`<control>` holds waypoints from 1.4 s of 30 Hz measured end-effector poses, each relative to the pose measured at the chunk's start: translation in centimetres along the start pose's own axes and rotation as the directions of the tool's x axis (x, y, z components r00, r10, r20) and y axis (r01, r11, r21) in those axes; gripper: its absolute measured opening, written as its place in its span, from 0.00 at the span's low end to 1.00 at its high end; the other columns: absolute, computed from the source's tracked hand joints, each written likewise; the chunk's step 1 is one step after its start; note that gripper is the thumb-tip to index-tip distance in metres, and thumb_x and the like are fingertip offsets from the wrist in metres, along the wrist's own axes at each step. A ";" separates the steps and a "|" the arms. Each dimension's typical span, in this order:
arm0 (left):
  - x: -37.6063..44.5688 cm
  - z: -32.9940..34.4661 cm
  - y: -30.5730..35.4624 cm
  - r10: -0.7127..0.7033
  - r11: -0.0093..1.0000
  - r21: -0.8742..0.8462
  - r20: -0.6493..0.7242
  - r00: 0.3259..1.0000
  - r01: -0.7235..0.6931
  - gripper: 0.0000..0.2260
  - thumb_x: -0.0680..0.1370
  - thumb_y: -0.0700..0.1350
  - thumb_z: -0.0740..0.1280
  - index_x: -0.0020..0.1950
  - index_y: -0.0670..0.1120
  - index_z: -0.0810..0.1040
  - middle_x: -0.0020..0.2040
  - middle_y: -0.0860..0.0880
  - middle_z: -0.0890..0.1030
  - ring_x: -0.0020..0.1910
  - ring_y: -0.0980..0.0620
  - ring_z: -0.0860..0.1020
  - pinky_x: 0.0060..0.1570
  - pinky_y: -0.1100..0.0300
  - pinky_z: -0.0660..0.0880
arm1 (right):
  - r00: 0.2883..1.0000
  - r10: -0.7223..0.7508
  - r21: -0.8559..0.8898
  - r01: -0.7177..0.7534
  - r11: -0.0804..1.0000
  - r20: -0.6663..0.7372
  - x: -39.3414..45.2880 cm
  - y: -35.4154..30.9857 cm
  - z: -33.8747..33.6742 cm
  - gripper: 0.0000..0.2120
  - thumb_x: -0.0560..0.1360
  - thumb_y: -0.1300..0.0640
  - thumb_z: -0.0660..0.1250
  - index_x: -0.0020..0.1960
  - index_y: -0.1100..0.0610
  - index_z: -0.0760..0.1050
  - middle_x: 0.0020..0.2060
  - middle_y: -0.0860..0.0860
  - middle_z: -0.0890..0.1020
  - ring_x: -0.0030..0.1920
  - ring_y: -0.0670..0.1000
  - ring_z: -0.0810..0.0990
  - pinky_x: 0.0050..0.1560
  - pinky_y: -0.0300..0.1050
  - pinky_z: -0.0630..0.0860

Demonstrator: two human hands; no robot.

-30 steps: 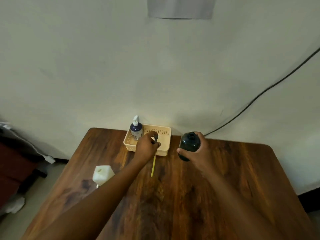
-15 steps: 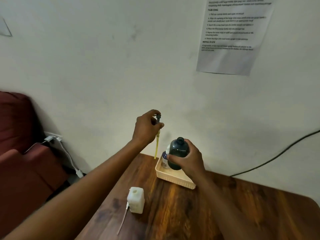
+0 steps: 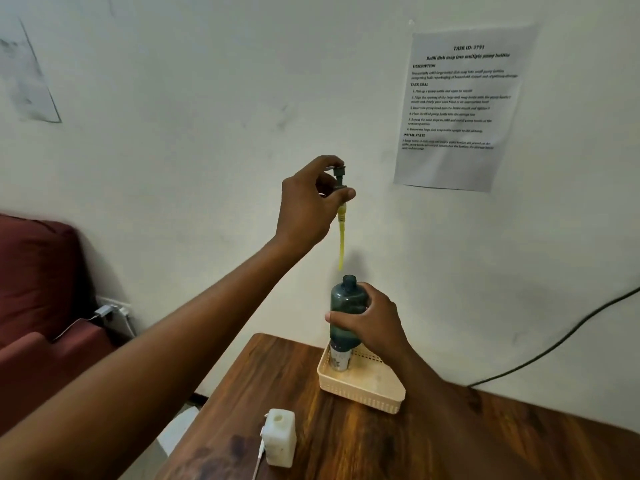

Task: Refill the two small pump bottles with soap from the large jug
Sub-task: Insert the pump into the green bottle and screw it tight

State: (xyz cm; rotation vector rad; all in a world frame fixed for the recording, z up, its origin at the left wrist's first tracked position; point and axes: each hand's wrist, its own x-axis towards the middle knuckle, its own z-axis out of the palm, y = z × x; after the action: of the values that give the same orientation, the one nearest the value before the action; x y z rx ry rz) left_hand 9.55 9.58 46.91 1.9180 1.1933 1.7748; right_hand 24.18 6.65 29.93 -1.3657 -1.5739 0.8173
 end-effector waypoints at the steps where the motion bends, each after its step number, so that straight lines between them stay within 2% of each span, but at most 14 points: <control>1: 0.2 0.1 0.4 0.010 1.000 -0.005 -0.002 1.000 -0.010 0.16 0.73 0.39 0.79 0.59 0.47 0.82 0.41 0.50 0.84 0.40 0.56 0.82 0.41 0.73 0.76 | 1.000 -0.003 -0.007 0.003 1.000 -0.004 0.1 -0.5 -0.4 0.35 0.58 0.38 0.80 0.61 0.39 0.69 0.51 0.35 0.76 0.49 0.43 0.78 0.44 0.31 0.74; 4: 0.6 0.6 1.3 0.037 0.999 -0.017 -0.004 0.999 -0.037 0.16 0.73 0.40 0.78 0.60 0.47 0.82 0.40 0.52 0.84 0.40 0.57 0.82 0.41 0.74 0.75 | 1.000 -0.013 -0.038 0.013 0.999 -0.010 0.4 -1.9 -1.3 0.36 0.59 0.37 0.80 0.62 0.38 0.67 0.50 0.34 0.74 0.46 0.42 0.77 0.40 0.27 0.69; 9: 0.5 1.4 2.0 0.073 0.997 -0.008 -0.011 0.997 -0.073 0.17 0.74 0.41 0.79 0.61 0.47 0.82 0.41 0.53 0.84 0.41 0.58 0.82 0.44 0.73 0.77 | 0.999 -0.037 -0.065 0.036 0.997 -0.015 0.5 -2.7 -2.3 0.38 0.61 0.38 0.80 0.67 0.43 0.69 0.56 0.41 0.76 0.53 0.48 0.78 0.44 0.32 0.74; 15: -1.2 2.3 1.9 0.055 0.998 -0.026 0.034 0.998 -0.054 0.17 0.74 0.41 0.79 0.61 0.48 0.81 0.42 0.53 0.84 0.42 0.57 0.83 0.45 0.69 0.80 | 0.998 -0.067 -0.078 0.065 0.995 -0.018 0.2 -3.6 -3.0 0.32 0.63 0.39 0.79 0.62 0.41 0.68 0.54 0.40 0.76 0.49 0.46 0.77 0.44 0.32 0.73; 19: -2.7 2.9 1.7 0.072 0.997 -0.012 0.071 0.995 -0.072 0.19 0.74 0.41 0.79 0.63 0.47 0.81 0.44 0.51 0.85 0.45 0.57 0.84 0.49 0.65 0.82 | 0.997 -0.063 -0.091 0.059 0.994 -0.045 0.4 -4.1 -3.6 0.31 0.64 0.40 0.79 0.60 0.41 0.68 0.54 0.41 0.76 0.50 0.47 0.77 0.42 0.32 0.71; 26: -4.8 3.7 1.1 0.058 0.998 -0.012 0.094 0.994 -0.057 0.20 0.74 0.40 0.79 0.64 0.48 0.81 0.46 0.51 0.85 0.45 0.58 0.84 0.48 0.70 0.80 | 0.992 -0.061 -0.146 0.045 0.988 -0.111 0.9 -5.3 -5.0 0.32 0.65 0.36 0.78 0.62 0.45 0.70 0.52 0.42 0.75 0.50 0.47 0.76 0.42 0.34 0.71; 29: -5.3 3.9 1.0 0.046 0.999 -0.014 0.092 0.995 -0.045 0.20 0.74 0.41 0.79 0.64 0.49 0.81 0.47 0.51 0.85 0.46 0.57 0.85 0.49 0.68 0.81 | 0.989 -0.083 -0.135 0.066 0.989 -0.125 1.0 -5.6 -5.7 0.31 0.65 0.39 0.78 0.63 0.46 0.71 0.55 0.44 0.78 0.52 0.47 0.77 0.44 0.35 0.73; 34: -5.7 4.3 1.2 0.029 0.999 -0.019 0.096 0.995 -0.028 0.20 0.73 0.41 0.79 0.64 0.50 0.81 0.46 0.53 0.85 0.46 0.57 0.85 0.49 0.69 0.81 | 0.985 -0.099 -0.154 0.076 0.985 -0.141 0.9 -5.9 -6.4 0.30 0.67 0.42 0.79 0.64 0.48 0.73 0.59 0.48 0.80 0.52 0.47 0.76 0.46 0.37 0.73; 40: -6.1 4.4 1.5 -0.004 0.999 -0.049 0.127 0.992 0.010 0.21 0.73 0.39 0.79 0.64 0.50 0.81 0.45 0.52 0.85 0.46 0.54 0.86 0.51 0.60 0.84 | 0.979 -0.114 -0.180 0.083 0.980 -0.171 0.5 -6.0 -7.0 0.29 0.64 0.41 0.79 0.61 0.45 0.72 0.54 0.44 0.78 0.51 0.47 0.76 0.46 0.39 0.73; 42: -6.1 4.5 1.7 -0.014 0.998 -0.059 0.137 0.990 0.022 0.20 0.74 0.39 0.78 0.65 0.50 0.80 0.45 0.52 0.85 0.46 0.53 0.86 0.52 0.57 0.84 | 0.976 -0.121 -0.184 0.087 0.979 -0.179 0.4 -5.9 -7.1 0.30 0.64 0.41 0.79 0.62 0.46 0.73 0.55 0.45 0.80 0.51 0.47 0.77 0.47 0.39 0.73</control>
State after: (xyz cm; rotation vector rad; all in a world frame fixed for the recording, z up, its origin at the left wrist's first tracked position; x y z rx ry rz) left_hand 14.84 5.64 42.86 1.9530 1.0937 1.6228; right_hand 28.25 5.53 38.18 -1.4268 -1.5809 0.4781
